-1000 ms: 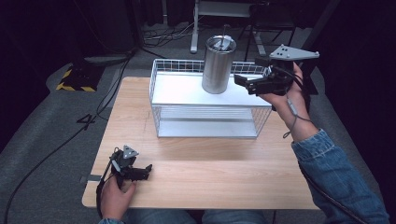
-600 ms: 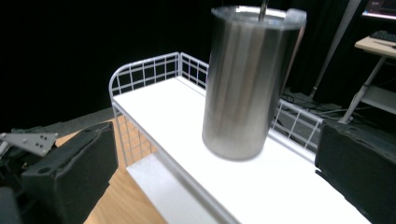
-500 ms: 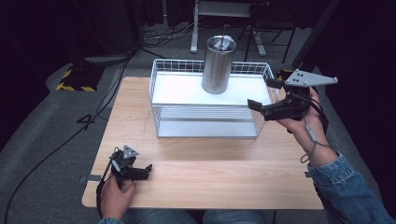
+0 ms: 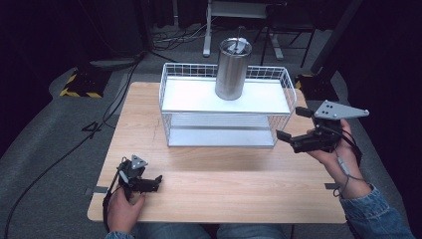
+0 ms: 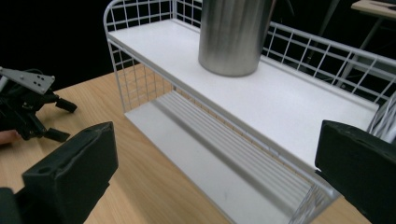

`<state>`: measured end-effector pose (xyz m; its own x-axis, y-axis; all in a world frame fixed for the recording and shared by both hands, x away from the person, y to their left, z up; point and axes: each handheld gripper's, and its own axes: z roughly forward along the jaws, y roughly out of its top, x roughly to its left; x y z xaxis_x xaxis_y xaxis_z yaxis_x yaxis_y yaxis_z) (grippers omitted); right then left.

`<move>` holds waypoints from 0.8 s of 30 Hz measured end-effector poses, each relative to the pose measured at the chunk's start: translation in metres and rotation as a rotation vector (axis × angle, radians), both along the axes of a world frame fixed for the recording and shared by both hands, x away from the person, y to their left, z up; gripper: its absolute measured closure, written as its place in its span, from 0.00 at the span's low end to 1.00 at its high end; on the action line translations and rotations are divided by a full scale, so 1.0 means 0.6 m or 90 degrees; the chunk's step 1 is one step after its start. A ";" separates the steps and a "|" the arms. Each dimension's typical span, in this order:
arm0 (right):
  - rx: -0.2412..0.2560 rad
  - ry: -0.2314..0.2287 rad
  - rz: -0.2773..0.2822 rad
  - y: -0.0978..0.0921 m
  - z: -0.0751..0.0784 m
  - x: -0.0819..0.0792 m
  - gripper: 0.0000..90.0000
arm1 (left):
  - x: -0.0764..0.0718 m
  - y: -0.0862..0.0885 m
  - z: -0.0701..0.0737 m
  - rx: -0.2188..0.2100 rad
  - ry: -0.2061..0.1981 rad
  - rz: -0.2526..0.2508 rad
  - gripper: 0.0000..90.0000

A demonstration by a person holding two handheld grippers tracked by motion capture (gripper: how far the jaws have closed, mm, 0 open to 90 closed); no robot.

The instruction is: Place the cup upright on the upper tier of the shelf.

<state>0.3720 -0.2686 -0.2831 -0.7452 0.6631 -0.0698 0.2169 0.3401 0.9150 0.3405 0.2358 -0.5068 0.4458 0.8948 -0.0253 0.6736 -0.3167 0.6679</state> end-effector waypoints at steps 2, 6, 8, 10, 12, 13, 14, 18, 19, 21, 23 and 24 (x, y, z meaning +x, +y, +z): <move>0.003 0.013 -0.001 -0.007 -0.013 -0.005 0.00 | 0.000 0.000 0.000 -0.001 0.000 -0.001 0.01; 0.004 0.027 -0.006 -0.021 -0.047 -0.014 0.00 | 0.000 0.000 0.000 0.000 0.000 0.000 0.01; 0.004 0.030 -0.005 -0.023 -0.053 -0.015 0.00 | 0.000 0.000 0.000 0.000 0.000 0.000 0.01; 0.006 0.041 -0.006 -0.028 -0.070 -0.018 0.00 | 0.000 0.000 0.000 -0.001 0.000 -0.001 0.01; 0.002 0.043 -0.008 -0.028 -0.075 -0.019 0.00 | 0.000 0.000 0.000 -0.001 0.000 -0.001 0.01; -0.013 0.043 -0.011 -0.029 -0.088 -0.021 0.00 | 0.000 0.000 0.000 -0.001 0.000 -0.001 0.01; -0.013 0.043 -0.011 -0.029 -0.088 -0.021 0.00 | 0.000 0.000 0.000 -0.001 0.000 -0.001 0.01; -0.036 0.051 -0.010 -0.028 -0.113 -0.022 0.00 | 0.000 0.000 0.000 0.000 0.000 0.000 0.01; -0.040 0.056 -0.009 -0.027 -0.121 -0.023 0.00 | 0.000 0.000 0.000 0.000 0.000 0.000 0.01; -0.049 0.067 -0.007 -0.025 -0.140 -0.024 0.00 | 0.000 0.000 0.000 -0.001 0.000 0.000 0.01; -0.048 0.078 -0.006 -0.024 -0.153 -0.024 0.00 | 0.000 0.000 0.000 0.000 0.000 0.000 0.01; -0.049 0.082 -0.005 -0.024 -0.161 -0.023 0.00 | 0.000 0.000 0.000 0.000 0.000 0.000 0.01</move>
